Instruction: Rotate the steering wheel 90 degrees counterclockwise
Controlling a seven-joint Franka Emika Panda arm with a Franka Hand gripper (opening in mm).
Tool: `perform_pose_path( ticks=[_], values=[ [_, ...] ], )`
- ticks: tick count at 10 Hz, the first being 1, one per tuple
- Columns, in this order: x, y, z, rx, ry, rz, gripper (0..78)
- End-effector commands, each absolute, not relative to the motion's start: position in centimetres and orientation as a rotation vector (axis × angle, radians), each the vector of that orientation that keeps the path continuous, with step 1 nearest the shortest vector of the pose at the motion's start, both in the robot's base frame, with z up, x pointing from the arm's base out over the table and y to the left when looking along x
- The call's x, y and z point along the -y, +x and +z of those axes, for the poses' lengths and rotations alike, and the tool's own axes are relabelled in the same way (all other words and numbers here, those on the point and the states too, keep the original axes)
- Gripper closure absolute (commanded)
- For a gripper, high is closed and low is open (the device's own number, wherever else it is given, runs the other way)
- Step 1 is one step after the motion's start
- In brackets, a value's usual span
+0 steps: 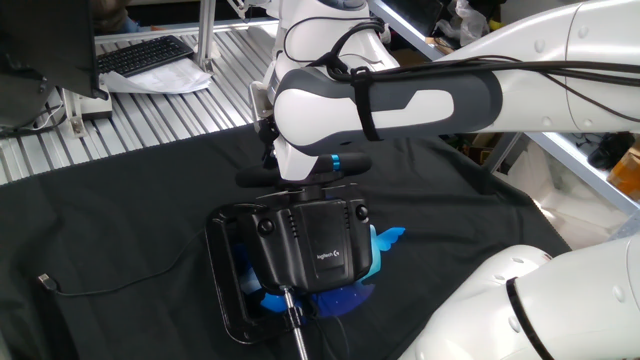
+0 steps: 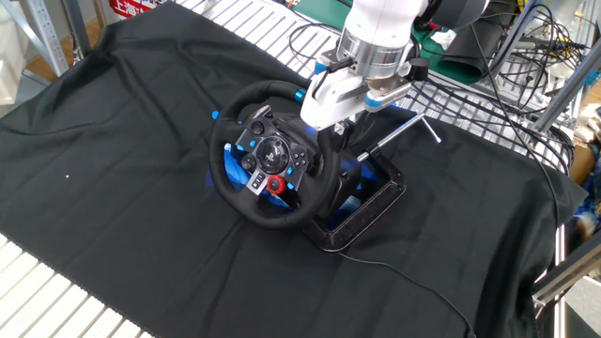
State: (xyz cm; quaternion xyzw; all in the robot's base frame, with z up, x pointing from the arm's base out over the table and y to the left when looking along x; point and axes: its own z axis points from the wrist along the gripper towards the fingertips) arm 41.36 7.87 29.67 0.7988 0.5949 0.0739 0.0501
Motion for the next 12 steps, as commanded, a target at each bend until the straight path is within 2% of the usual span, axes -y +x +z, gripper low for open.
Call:
perform_pose_path(
  ticks=[1, 3, 4, 12],
  values=[
    [-8.07, 41.56, 30.28, -1.807, 2.439, 0.227, 76.4],
    [-8.10, 41.54, 30.34, -1.808, 2.438, 0.227, 76.4],
    [-8.10, 41.54, 30.34, -1.808, 2.438, 0.227, 0.1],
    [-8.10, 41.54, 30.34, -1.808, 2.438, 0.227, 0.1]
  ],
)
